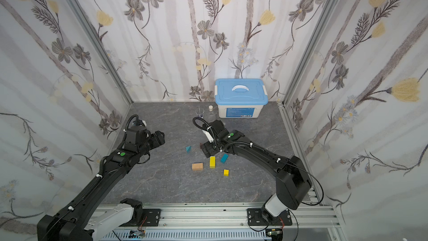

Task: Assemble a carrot with building blocks
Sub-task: Assemble the building block at the center of the board.

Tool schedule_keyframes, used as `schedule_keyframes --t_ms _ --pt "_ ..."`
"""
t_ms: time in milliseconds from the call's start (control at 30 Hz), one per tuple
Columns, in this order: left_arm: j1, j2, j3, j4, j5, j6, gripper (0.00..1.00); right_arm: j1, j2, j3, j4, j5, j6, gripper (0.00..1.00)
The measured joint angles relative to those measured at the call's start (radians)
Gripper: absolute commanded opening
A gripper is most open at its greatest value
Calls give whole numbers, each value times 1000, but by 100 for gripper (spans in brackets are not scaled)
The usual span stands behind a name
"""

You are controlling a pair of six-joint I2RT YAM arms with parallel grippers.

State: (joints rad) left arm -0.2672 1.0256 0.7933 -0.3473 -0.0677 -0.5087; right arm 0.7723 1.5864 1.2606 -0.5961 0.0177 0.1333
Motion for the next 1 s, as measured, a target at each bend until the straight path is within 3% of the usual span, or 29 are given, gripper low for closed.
schedule_keyframes --t_ms 400,767,933,1000 --pt "0 -18 -14 -23 11 -34 86 193 255 128 -73 -11 -163 91" --pt "0 -21 -22 -23 16 -49 88 216 365 169 -86 47 -274 88" --pt "0 -13 -22 -22 15 -50 88 216 393 169 -88 53 -296 64" --pt "0 -11 -22 -22 14 -52 88 216 410 172 -89 53 -303 61"
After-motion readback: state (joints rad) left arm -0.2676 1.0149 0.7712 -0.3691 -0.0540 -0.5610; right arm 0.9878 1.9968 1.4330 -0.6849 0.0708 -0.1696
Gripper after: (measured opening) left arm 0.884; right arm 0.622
